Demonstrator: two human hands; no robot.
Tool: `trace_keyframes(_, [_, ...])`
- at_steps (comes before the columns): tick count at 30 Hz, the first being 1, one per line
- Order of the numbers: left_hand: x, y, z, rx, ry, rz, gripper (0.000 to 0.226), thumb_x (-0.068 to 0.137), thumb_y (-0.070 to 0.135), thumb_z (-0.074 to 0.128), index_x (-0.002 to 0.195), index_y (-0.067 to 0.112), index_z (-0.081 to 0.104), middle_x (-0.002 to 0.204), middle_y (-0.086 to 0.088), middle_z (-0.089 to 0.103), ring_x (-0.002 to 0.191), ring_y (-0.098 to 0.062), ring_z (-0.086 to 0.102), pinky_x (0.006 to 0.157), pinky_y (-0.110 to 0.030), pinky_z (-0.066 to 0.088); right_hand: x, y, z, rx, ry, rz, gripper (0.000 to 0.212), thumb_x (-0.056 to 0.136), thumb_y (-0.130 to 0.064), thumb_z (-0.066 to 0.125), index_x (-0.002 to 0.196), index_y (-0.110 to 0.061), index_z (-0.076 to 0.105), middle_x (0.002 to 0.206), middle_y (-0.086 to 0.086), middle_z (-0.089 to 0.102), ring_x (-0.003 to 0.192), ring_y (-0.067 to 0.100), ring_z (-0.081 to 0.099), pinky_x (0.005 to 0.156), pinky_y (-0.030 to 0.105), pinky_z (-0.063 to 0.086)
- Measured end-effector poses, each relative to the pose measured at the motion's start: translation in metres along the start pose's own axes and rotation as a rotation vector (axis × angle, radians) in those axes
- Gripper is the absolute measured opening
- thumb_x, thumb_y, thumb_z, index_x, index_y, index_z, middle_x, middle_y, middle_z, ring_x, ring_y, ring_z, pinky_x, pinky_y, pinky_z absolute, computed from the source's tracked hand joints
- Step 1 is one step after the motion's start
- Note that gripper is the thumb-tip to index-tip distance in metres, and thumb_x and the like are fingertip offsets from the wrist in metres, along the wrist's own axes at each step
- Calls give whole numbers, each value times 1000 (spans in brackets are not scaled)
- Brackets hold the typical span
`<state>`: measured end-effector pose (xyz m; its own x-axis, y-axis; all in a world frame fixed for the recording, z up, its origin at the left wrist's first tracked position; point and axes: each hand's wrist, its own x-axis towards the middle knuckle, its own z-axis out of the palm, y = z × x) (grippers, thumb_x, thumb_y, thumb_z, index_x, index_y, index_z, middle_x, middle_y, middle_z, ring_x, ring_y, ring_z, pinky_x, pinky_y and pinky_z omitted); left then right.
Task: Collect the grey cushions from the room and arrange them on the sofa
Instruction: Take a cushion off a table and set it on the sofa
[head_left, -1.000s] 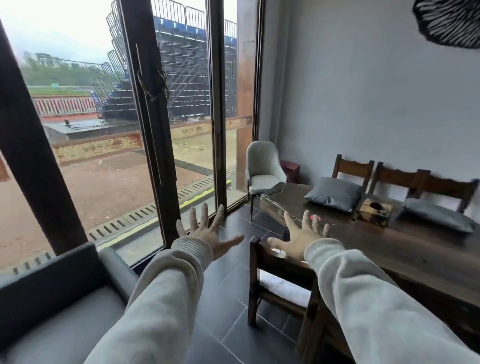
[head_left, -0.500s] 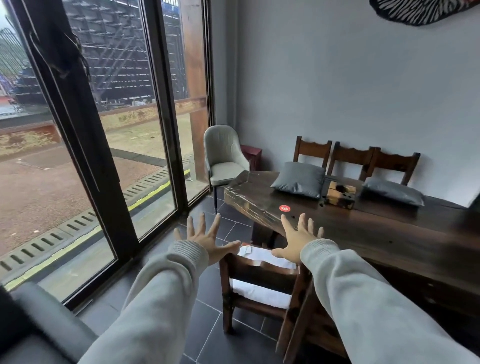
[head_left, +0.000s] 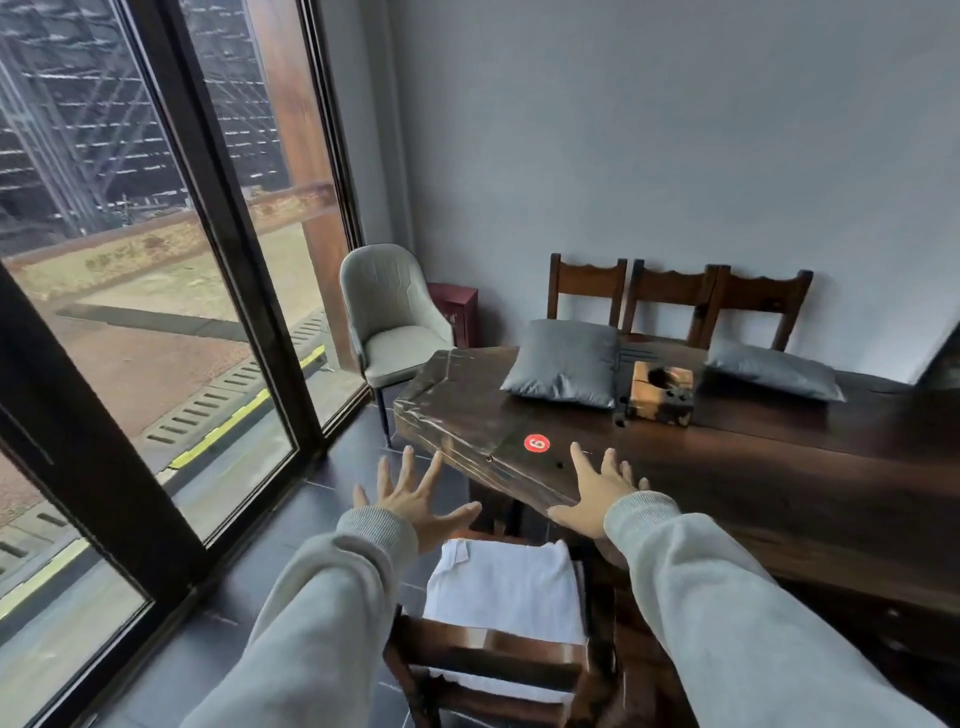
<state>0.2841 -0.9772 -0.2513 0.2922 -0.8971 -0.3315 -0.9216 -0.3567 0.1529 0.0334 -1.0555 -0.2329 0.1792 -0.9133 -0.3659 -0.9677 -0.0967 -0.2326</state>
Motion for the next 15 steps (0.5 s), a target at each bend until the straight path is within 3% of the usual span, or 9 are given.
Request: trace_keyframes(15, [293, 80, 50, 10, -151, 171, 100, 88, 89, 36, 164, 46, -13, 175, 2, -23, 161, -33, -20, 125, -64, -4, 233, 40, 2, -21, 20, 129, 95, 100, -51, 57, 166, -32, -9, 174, 17, -8, 160, 35, -2, 127, 55, 6])
